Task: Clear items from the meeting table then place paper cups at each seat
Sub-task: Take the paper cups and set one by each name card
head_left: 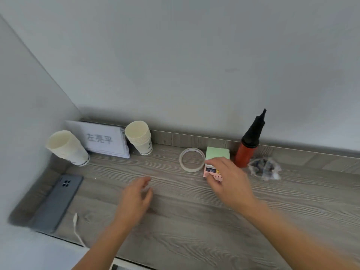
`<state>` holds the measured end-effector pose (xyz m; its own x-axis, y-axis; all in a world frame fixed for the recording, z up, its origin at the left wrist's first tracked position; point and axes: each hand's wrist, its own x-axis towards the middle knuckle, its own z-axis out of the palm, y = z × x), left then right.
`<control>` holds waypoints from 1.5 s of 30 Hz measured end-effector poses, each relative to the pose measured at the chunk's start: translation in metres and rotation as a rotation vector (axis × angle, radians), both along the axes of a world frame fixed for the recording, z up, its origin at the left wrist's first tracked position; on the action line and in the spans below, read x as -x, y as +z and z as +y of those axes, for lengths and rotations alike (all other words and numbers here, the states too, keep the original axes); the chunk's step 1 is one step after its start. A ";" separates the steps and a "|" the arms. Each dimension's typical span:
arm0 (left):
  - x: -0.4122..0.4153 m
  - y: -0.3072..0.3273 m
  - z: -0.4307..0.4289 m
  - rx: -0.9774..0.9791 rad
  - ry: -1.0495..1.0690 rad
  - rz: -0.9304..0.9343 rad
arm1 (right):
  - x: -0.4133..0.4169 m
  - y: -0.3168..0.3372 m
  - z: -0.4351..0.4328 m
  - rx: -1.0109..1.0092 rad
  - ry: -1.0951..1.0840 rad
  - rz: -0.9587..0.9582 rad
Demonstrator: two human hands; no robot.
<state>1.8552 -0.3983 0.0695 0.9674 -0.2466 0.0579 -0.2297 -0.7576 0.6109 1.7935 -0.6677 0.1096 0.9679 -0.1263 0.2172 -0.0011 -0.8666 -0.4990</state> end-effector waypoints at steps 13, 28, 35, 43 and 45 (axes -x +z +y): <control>0.003 -0.052 0.105 -0.449 -0.171 -0.104 | -0.182 0.000 0.163 -0.091 0.014 0.106; 0.003 -0.038 0.108 -0.262 -0.255 -0.055 | -0.047 0.036 0.172 -0.736 -0.213 0.070; 0.054 0.026 0.050 0.228 -0.519 0.176 | 0.075 0.036 0.164 -0.866 -0.385 0.048; 0.147 0.038 0.012 0.181 -0.880 0.189 | 0.228 0.045 0.147 -0.949 -0.475 0.087; 0.171 0.041 0.007 0.138 -1.017 0.124 | 0.264 0.043 0.144 -0.908 -0.608 0.051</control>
